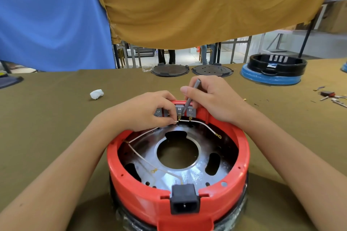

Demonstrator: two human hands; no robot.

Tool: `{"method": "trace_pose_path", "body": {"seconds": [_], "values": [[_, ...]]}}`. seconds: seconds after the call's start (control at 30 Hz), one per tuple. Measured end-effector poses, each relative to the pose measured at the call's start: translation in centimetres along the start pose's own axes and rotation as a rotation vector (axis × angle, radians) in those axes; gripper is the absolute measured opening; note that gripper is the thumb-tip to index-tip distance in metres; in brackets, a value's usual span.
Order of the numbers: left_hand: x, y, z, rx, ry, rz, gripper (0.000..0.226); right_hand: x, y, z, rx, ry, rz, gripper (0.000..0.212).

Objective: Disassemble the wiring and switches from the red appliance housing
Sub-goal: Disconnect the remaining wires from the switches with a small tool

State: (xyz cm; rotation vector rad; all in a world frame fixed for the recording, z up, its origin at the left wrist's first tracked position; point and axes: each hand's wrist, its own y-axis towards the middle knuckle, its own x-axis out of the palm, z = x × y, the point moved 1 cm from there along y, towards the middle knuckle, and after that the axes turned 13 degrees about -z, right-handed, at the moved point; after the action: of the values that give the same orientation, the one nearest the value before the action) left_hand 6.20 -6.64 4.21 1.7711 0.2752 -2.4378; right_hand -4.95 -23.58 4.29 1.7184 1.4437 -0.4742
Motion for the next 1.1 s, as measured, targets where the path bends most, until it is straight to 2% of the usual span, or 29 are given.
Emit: {"method": "trace_pose_path", "body": {"seconds": [0.47, 0.9, 1.1], "values": [[-0.1, -0.1, 0.2, -0.004, 0.011, -0.002, 0.006, 0.0, 0.0, -0.4, -0.057, -0.112, -0.038, 0.030], [-0.1, -0.1, 0.2, -0.008, 0.014, -0.006, 0.005, -0.1, 1.1, -0.8, 0.084, 0.101, -0.046, 0.034], [-0.1, -0.2, 0.2, -0.006, 0.015, -0.005, 0.006, 0.0, 0.7, -0.6, 0.069, 0.064, -0.029, 0.033]]}}
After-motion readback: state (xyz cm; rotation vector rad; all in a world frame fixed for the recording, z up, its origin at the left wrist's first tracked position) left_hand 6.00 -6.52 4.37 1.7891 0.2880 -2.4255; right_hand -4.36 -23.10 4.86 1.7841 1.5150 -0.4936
